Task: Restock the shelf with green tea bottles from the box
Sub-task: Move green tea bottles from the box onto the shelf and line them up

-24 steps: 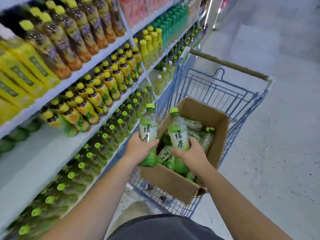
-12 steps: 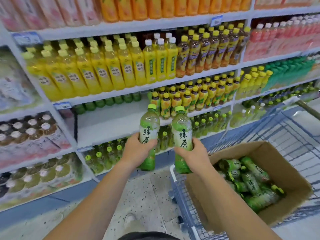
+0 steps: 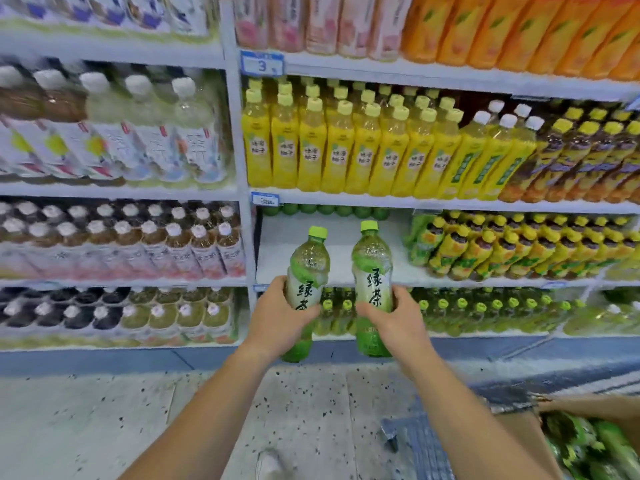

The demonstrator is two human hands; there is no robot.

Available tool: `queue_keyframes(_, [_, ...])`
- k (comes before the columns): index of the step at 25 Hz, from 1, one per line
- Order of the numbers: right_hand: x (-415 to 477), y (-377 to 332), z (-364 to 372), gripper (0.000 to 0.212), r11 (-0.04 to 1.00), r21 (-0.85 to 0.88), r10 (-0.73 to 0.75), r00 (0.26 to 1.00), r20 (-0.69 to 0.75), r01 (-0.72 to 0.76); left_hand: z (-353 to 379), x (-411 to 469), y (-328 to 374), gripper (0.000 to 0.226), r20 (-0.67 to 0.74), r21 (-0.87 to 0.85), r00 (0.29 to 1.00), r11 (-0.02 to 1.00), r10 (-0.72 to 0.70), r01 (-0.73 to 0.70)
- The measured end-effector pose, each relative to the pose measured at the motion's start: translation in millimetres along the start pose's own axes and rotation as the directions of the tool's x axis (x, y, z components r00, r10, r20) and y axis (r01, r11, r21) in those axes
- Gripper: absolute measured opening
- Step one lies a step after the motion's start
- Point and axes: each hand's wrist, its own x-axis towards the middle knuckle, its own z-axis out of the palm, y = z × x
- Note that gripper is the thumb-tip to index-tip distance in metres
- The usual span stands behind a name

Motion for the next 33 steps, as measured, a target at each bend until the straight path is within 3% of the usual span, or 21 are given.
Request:
queue_keyframes(9, [69.3, -22.0, 106.9, 0.040, 0.998, -0.045, -0.027, 0.992, 0.125, 0.033, -55.0, 50.9, -60.1, 0.053, -0.123, -0.023, 0.980, 0.988, -0.157, 0.155])
queue_keyframes(17, [180.1, 47.5, 149.6, 0.045, 0.999, -0.042, -0.014, 0.990, 0.143, 0.020, -14.5, 156.1, -111.5, 0.048, -0.261, 0.019, 0.942, 0.975, -0.209, 0.221])
queue_keyframes(24, [274.5, 96.5, 160.3, 0.052, 0.981, -0.130, -0.118, 0.974, 0.192, 0.144, 34.2, 256.5, -151.4, 0.040, -0.287, 0.087, 0.957, 0.994, -0.037, 0.064])
queue_keyframes(33, [354.8, 125.1, 191.2, 0.064, 0.925, -0.035, -0.365, 0.913, 0.183, 0.377, 64.0, 324.1, -181.5, 0.059, -0.414, 0.006, 0.894, 0.982, 0.173, -0.187])
